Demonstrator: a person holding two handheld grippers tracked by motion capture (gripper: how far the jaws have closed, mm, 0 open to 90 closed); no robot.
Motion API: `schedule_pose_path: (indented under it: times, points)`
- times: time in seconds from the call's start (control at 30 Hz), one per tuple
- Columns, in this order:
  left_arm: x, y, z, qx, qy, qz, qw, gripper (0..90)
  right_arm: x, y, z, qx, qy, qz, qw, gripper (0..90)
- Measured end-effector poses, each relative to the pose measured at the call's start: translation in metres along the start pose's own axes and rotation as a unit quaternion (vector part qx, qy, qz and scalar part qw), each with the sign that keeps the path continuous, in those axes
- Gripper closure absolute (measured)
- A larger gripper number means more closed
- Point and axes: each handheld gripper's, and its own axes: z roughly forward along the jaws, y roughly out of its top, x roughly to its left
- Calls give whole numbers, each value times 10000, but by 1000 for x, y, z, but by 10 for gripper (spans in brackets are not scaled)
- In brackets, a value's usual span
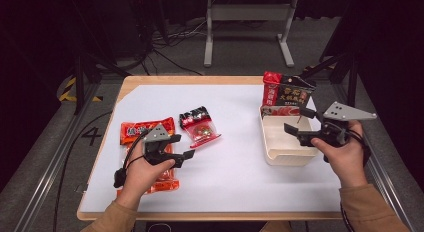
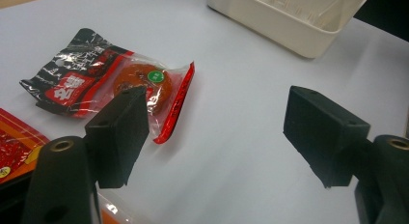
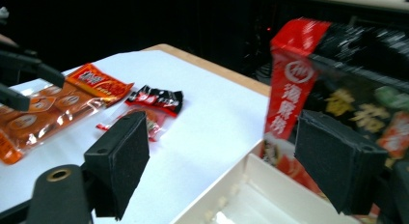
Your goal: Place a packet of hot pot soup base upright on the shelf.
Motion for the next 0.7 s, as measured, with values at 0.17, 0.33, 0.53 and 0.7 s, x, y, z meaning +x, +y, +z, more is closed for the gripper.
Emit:
schedule_pose_path:
  times: [0.17,0.33,0.53,0.7]
  points:
    - [-1,-1,2,41,-49,-2,10000,243,10,-9,7,25,37,-114,9999,202]
    - [0,-1,1,35,-17,39,10000,238,20,-20,11,-28,137,-25,9999,200]
    - [2,-1,-2,-7,77,33,10000,225,31,-31,18,-66,398,97,9991,199]
    - [4,-1,-5,-43,120,11,9999,207,42,-39,29,99,550,-90,9984,197]
